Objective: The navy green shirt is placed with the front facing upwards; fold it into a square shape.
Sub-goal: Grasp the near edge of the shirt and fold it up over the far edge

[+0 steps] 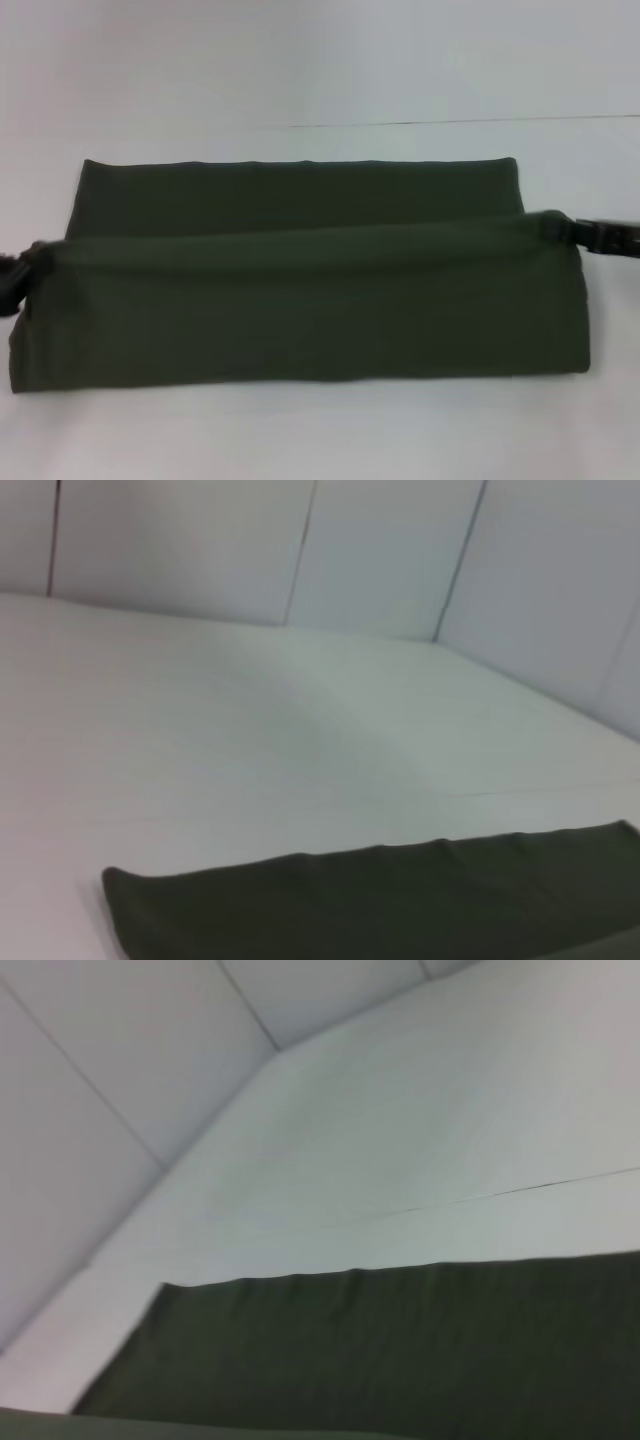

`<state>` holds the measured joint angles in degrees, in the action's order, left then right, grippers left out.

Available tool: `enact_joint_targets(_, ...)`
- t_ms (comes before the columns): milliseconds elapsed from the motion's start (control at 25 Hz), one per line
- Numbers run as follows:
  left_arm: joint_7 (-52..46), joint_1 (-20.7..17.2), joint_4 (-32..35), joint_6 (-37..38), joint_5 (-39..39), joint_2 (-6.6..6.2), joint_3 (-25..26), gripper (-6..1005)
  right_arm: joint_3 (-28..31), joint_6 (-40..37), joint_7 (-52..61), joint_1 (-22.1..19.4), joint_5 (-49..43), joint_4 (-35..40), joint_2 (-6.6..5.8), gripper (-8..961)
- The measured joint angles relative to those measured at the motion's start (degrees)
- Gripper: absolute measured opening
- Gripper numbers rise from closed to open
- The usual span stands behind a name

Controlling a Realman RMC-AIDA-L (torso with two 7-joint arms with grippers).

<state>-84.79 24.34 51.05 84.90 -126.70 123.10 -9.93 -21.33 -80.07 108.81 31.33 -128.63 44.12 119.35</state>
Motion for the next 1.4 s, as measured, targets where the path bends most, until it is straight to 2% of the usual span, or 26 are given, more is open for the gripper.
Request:
enact_joint_targets(160, -1.13, 2.56, -0.11, -4.65, 0.31, 0.71, -1.38, 30, -3.55, 7.42, 0.56, 2.71, 0.29, -2.51, 0.11, 57)
enact_joint_targets(400, -2.17, 7.31, -2.44, -13.79, 0.39, 0.71, -2.37, 32, -3.88, 15.55, 0.81, 6.64, 0.54, -4.91, -0.08, 57)
enact_joint_targets(600, -5.33, 9.97, -4.16, -24.67, 0.38, 0.66, -8.99, 34, -4.11, 21.39, 1.50, 10.56, 0.51, -8.01, -0.70, 57)
enact_joint_targets(760, -8.12, 12.21, -5.95, -33.77, 0.17, 0.67, -15.44, 36, -6.88, 27.97, 1.77, 12.78, 0.57, -11.12, -1.19, 57)
enact_joint_targets(1000, -8.48, 16.47, -10.37, -43.31, 0.12, 0.25, -17.92, 38, -11.06, 37.41, 0.79, 14.68, 0.69, -13.75, -0.33, 57)
enact_joint_targets(1120, -8.22, 18.77, -13.87, -48.04, -0.10, -0.36, -19.43, 40, -11.87, 40.64, 0.06, 15.57, 0.70, -15.03, -0.03, 57)
enact_joint_targets(1400, -8.21, 19.96, -17.09, -53.69, 0.30, -0.60, -23.60, 42, -12.80, 45.26, -3.74, 16.13, 3.40, -18.08, 0.16, 55)
